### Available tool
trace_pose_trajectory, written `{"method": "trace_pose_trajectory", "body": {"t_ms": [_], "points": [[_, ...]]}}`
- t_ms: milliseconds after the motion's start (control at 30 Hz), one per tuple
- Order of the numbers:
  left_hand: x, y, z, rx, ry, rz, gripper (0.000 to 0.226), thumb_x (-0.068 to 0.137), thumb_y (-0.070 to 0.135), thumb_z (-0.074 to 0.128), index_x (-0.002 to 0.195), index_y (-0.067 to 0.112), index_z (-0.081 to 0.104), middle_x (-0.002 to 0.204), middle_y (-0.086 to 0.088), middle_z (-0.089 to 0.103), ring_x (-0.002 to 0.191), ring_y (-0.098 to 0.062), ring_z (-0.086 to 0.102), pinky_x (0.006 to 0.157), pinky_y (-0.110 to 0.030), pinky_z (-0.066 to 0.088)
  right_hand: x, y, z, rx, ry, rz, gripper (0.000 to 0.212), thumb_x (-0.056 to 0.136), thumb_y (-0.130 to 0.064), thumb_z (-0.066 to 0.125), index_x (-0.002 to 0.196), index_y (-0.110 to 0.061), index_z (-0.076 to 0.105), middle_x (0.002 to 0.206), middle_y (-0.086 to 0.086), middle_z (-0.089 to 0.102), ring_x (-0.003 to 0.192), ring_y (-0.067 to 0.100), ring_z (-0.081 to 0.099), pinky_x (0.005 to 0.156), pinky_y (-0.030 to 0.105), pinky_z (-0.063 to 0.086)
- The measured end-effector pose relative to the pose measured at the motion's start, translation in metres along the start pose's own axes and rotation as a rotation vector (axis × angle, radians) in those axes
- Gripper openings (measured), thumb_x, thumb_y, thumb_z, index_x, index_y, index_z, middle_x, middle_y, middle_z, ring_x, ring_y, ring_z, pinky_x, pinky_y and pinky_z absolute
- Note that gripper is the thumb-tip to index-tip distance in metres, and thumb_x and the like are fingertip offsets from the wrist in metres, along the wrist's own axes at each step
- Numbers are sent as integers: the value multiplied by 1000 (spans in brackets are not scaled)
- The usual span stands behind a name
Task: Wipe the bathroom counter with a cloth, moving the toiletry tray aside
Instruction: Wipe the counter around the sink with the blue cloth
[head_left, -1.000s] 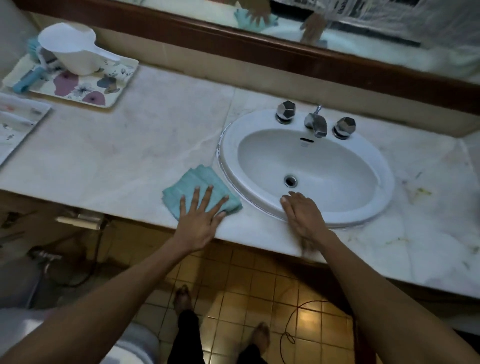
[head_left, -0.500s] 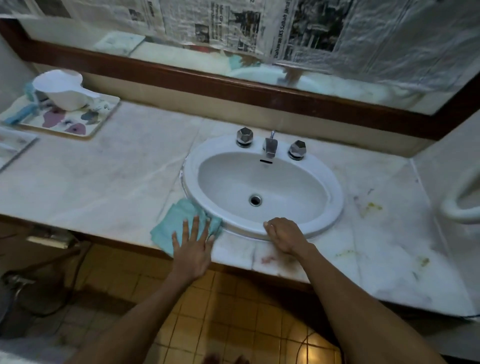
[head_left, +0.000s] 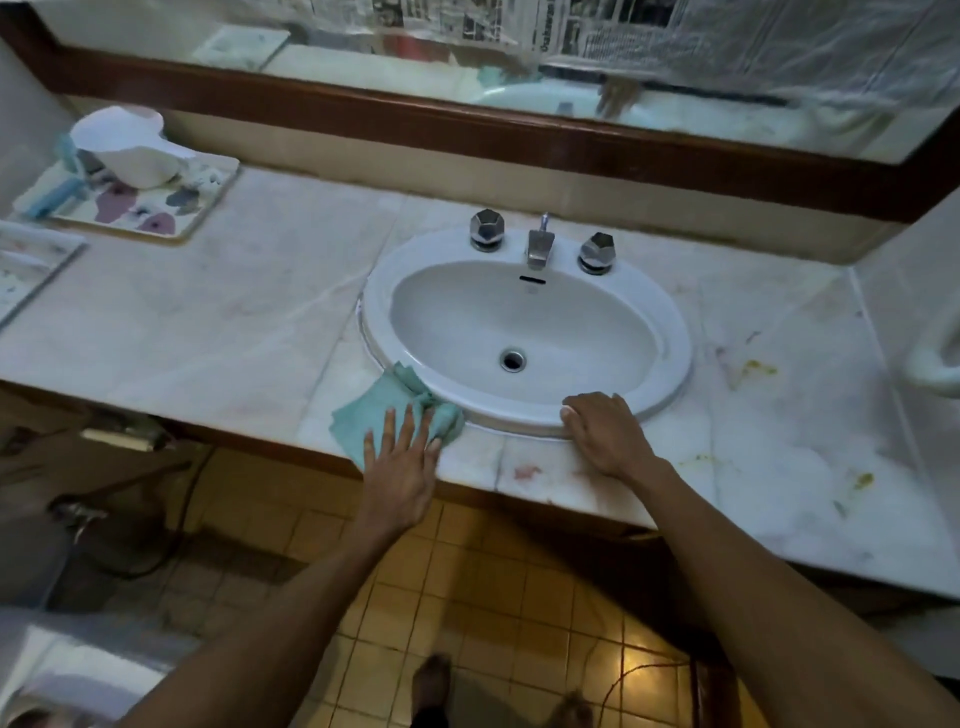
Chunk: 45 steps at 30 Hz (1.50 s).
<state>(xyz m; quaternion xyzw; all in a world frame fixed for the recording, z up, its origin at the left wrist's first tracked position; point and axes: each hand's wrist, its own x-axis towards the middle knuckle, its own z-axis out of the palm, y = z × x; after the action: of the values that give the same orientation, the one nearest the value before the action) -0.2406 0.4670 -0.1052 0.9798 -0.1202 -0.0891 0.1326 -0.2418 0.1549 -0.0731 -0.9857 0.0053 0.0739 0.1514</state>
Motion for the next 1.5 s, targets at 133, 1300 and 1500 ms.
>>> {"method": "trace_pose_trajectory", "body": {"t_ms": [133, 1300, 1500], "points": [[-28, 56, 28, 12, -27, 175, 53, 105, 47, 10, 156, 35, 2, 164, 8, 5, 152, -19, -8, 123, -52, 3, -1, -3, 1, -46, 42, -34, 47, 101, -37, 20, 101, -13, 61, 99, 9, 64, 100, 30, 53, 101, 46, 35], [-29, 183, 57, 50, -88, 261, 59, 102, 53, 5, 158, 35, -1, 166, 2, 7, 153, -18, -5, 123, -50, 8, -147, 204, -3, 223, 155, 178, 56, 105, -36, 35, 154, -12, 27, 165, 7, 14, 153, 19, 10, 124, 34, 6], [-18, 303, 94, -36, -48, 160, 56, 105, 46, 13, 158, 32, 8, 165, 9, -1, 153, -22, -6, 121, -52, -2, -151, 205, 12, 154, 282, 164, 56, 104, -38, 33, 155, -14, 27, 165, 3, 18, 153, 16, 11, 124, 32, 5]]}}
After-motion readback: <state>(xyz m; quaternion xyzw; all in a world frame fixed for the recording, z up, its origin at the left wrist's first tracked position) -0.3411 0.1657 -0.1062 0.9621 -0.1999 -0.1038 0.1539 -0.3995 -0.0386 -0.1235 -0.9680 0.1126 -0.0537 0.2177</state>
